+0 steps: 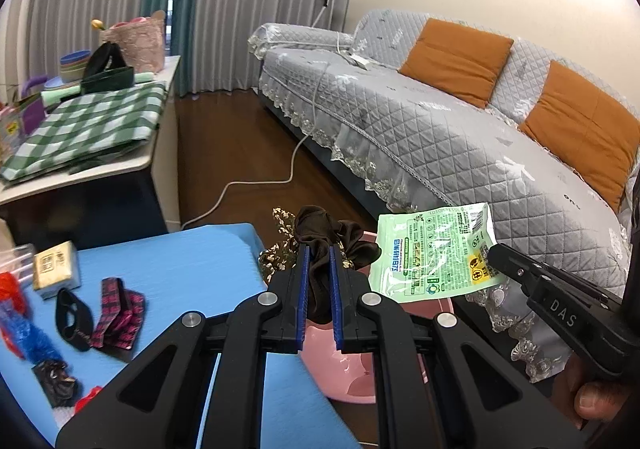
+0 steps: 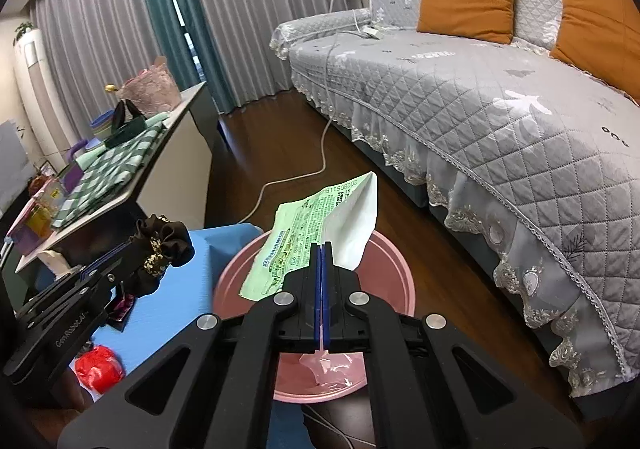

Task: Collect trash
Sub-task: 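Carry the scrunchie and green packet in both tools over the pink bin, then open both tools to drop the scrunchie and packet into the bin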

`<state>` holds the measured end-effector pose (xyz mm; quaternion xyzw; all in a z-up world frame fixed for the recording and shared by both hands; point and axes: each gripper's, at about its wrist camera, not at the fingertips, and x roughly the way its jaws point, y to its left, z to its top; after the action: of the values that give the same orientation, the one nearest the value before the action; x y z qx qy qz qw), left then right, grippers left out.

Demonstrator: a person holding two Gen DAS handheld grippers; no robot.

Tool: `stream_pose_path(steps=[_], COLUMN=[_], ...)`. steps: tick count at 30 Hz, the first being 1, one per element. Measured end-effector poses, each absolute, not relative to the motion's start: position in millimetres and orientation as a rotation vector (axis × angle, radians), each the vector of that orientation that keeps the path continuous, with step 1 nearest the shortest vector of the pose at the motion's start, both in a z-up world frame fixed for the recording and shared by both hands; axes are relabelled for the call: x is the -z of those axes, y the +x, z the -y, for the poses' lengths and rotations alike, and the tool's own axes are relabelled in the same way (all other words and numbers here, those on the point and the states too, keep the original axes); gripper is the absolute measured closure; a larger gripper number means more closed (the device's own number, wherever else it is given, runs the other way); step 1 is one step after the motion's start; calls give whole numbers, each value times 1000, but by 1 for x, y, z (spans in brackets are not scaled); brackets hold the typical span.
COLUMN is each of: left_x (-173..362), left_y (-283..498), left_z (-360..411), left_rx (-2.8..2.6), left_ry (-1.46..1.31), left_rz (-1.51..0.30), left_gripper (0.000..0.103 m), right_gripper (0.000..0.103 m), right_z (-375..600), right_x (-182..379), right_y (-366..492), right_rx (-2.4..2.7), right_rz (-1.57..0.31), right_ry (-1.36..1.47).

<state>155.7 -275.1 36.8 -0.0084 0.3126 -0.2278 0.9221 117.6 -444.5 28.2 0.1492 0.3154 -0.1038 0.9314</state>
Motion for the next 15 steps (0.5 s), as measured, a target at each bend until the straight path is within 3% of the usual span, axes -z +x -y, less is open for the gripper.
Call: stream_pose_path(steps=[12, 15], left_x=[-34, -37], left_y=[165, 166], left_z=[301, 304], left_rx=[500, 510], left_ry=[4, -1], left_rz=[-648, -651], left_gripper=[93, 83], right_gripper=[102, 98], right_z=[456, 455], right_x=[-22, -21], right_y=[123, 125], right_rx=[232, 235], right_rz=[-656, -671], right_ry=[332, 328])
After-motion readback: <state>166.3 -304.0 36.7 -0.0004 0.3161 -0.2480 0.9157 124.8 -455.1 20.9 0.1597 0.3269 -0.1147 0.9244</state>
